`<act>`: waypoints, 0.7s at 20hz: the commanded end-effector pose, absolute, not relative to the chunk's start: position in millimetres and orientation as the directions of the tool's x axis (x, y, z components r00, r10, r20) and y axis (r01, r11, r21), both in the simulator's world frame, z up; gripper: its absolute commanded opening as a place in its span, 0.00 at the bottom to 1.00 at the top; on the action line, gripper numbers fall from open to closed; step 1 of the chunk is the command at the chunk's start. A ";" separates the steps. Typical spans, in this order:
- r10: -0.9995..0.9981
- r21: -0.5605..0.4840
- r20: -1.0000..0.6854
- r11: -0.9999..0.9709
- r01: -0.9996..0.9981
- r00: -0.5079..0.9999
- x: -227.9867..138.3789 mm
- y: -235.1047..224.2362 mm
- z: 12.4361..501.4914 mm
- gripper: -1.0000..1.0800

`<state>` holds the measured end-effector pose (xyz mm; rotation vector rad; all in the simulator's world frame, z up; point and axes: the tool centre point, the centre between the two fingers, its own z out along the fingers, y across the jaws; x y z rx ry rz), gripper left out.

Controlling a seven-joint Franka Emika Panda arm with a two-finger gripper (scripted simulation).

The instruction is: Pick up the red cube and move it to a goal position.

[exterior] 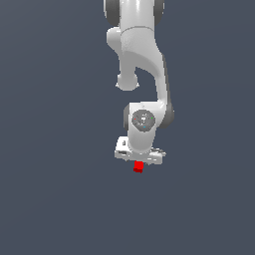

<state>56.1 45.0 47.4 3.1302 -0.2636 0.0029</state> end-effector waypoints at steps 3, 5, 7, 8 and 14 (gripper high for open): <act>-0.191 0.000 0.001 -0.982 -0.191 0.982 64.4 49.5 29.5 0.96; -0.197 0.000 0.001 -0.980 -0.197 0.980 66.7 50.8 24.6 0.96; -0.201 0.000 0.000 -0.980 -0.201 0.980 68.3 51.6 21.3 0.96; -0.202 0.000 0.000 -0.979 -0.202 0.979 68.9 51.8 20.3 0.96; -0.203 0.000 0.000 -0.979 -0.203 0.979 69.8 51.9 20.0 0.00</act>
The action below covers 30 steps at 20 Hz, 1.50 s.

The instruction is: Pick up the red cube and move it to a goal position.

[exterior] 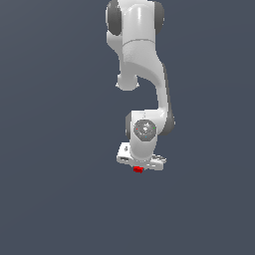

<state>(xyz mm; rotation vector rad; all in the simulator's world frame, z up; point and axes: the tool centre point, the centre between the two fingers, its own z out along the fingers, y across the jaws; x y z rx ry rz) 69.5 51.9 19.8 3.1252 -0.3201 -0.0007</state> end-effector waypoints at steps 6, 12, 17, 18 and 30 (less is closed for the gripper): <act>-0.203 0.000 0.000 -0.979 -0.203 0.979 69.8 51.9 20.0 0.00; -0.203 0.000 0.000 -0.979 -0.203 0.979 68.8 51.6 21.6 0.00; -0.203 0.000 0.000 -0.979 -0.203 0.979 64.1 49.1 32.4 0.00; -0.203 0.000 0.000 -0.979 -0.203 0.979 62.6 48.3 35.8 0.00; -0.203 0.000 -0.001 -0.979 -0.203 0.979 29.8 31.3 111.4 0.00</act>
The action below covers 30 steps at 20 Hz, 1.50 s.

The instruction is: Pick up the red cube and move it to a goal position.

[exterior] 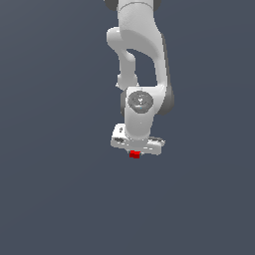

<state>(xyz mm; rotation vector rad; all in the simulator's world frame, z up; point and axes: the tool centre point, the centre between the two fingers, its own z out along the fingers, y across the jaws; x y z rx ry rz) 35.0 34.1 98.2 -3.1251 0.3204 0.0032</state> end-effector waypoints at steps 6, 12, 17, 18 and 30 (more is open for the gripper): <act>-0.203 -0.001 -0.001 -0.979 -0.203 0.979 6.9 19.1 165.2 0.00; -0.203 -0.001 -0.001 -0.979 -0.203 0.979 -17.2 6.2 223.0 0.00; -0.203 -0.001 -0.001 -0.979 -0.203 0.979 -38.6 -5.6 275.9 0.00; -0.203 -0.001 -0.001 -0.979 -0.203 0.979 -43.1 -8.0 287.1 0.00; -0.204 -0.001 0.000 -0.979 -0.204 0.979 -85.4 -32.9 399.0 0.00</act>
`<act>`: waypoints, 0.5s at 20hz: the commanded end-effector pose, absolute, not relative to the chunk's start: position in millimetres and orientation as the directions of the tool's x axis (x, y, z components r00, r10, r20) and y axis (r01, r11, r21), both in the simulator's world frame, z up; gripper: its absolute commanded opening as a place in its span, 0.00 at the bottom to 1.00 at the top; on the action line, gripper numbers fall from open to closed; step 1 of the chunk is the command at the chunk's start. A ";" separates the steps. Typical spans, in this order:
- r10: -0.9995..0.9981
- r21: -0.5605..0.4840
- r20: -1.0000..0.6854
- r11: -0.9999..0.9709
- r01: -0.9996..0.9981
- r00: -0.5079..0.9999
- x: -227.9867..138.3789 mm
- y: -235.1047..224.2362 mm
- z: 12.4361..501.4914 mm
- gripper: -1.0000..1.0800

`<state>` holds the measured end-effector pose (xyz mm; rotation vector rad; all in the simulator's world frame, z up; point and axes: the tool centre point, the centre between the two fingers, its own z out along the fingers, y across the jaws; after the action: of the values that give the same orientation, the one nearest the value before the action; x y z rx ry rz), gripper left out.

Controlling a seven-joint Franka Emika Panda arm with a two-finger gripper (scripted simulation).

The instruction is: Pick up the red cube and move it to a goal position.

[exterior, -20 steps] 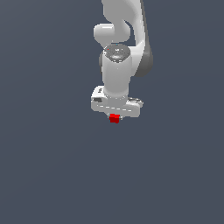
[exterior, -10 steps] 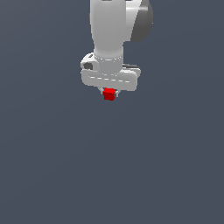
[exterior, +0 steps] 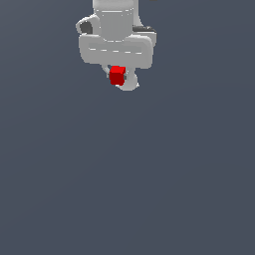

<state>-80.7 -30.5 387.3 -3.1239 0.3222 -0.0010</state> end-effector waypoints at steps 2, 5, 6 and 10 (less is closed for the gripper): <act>-0.204 -0.001 0.000 -0.979 -0.204 0.979 -89.7 -35.8 411.9 0.00; -0.203 0.000 0.000 -0.979 -0.203 0.979 -94.6 -39.0 427.2 0.00; -0.203 0.000 0.000 -0.979 -0.203 0.979 -95.8 -39.9 431.2 0.00; -0.203 0.000 0.000 -0.979 -0.203 0.979 -99.0 -42.4 441.9 0.00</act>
<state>-97.7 -41.6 438.0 -3.1246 0.3218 -0.0010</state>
